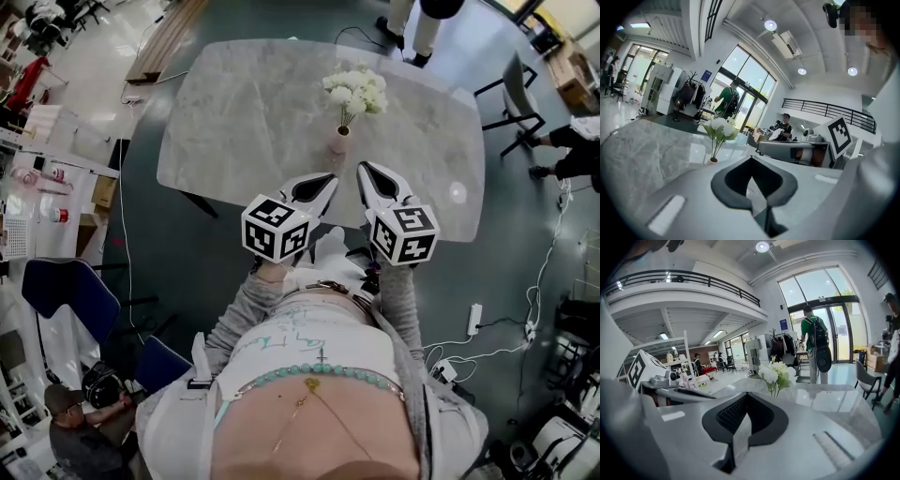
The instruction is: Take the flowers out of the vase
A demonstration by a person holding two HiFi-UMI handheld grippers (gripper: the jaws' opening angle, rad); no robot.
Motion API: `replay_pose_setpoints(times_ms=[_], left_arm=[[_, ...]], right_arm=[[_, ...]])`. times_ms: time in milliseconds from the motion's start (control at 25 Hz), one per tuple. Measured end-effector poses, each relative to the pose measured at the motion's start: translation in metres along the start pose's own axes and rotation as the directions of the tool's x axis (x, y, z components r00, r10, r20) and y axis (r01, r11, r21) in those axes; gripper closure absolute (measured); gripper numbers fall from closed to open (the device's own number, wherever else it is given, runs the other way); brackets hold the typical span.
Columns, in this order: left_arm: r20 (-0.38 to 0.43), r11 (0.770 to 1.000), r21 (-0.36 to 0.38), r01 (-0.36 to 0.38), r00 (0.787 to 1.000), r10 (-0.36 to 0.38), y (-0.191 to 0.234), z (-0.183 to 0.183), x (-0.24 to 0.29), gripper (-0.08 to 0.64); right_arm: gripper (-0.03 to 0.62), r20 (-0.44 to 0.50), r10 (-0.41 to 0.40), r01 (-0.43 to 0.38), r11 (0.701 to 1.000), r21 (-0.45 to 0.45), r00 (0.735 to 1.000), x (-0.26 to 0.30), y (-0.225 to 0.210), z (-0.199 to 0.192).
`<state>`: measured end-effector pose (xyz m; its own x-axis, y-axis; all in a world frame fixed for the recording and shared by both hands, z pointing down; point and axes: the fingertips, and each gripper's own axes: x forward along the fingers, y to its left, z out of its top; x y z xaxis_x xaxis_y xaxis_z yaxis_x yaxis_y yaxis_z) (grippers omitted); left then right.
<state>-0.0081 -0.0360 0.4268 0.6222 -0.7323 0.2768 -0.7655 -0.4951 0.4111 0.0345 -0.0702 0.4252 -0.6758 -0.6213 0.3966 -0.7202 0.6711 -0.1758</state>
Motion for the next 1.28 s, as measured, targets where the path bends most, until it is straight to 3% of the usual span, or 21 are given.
replay_pose_setpoints(times_ms=[680, 1280], left_arm=[[0.005, 0.995, -0.001, -0.099, 0.995, 0.099, 0.04, 0.046, 0.062, 0.56], [0.003, 0.977, -0.046, -0.208, 0.978, 0.209, 0.057, 0.041, 0.078, 0.56]], right_arm=[[0.565, -0.016, 0.075, -0.075, 0.997, 0.003, 0.997, 0.048, -0.066, 0.035], [0.565, -0.028, 0.149, -0.15, 0.989, 0.001, 0.988, 0.058, -0.092, 0.039]])
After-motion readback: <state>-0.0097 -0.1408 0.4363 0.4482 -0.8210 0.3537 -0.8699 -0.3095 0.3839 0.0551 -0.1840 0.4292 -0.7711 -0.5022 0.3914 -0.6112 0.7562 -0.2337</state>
